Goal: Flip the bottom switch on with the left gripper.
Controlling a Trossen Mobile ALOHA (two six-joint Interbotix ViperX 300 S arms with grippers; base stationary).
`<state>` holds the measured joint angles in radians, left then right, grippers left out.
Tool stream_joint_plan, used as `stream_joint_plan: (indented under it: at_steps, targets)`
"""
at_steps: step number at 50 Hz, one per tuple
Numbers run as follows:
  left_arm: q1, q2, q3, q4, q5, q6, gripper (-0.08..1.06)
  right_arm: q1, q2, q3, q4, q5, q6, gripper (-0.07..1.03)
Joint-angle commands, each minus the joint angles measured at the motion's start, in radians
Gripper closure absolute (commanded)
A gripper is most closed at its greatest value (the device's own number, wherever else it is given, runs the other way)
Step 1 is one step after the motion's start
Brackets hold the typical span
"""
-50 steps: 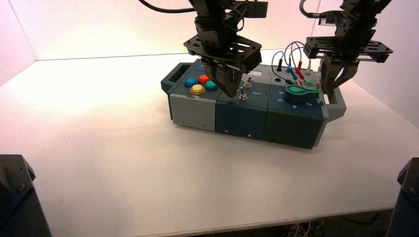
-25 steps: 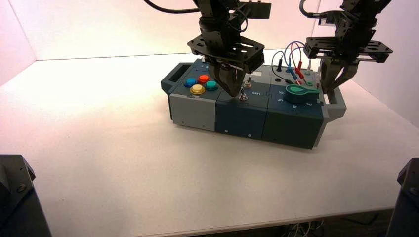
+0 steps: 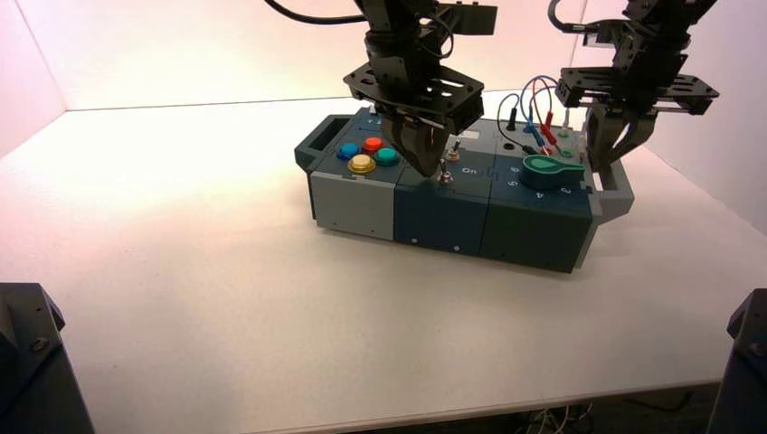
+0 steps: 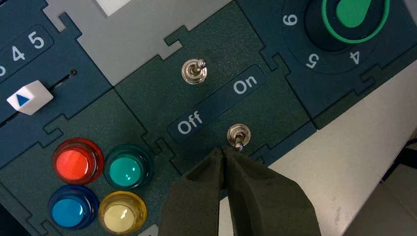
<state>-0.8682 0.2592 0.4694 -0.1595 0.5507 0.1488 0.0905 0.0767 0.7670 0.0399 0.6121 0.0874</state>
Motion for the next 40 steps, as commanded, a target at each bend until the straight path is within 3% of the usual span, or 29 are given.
stream_joint_plan:
  at_steps: [1,40]
  targets:
    - [-0.005,-0.015,-0.035,-0.002,-0.005,0.003,1.01,0.008,0.006,0.003,0.002,-0.003,-0.008,0.98]
    - [-0.021,-0.02,-0.044,-0.008,0.014,0.003,1.01,0.008,0.012,0.005,0.002,0.002,-0.009,0.98]
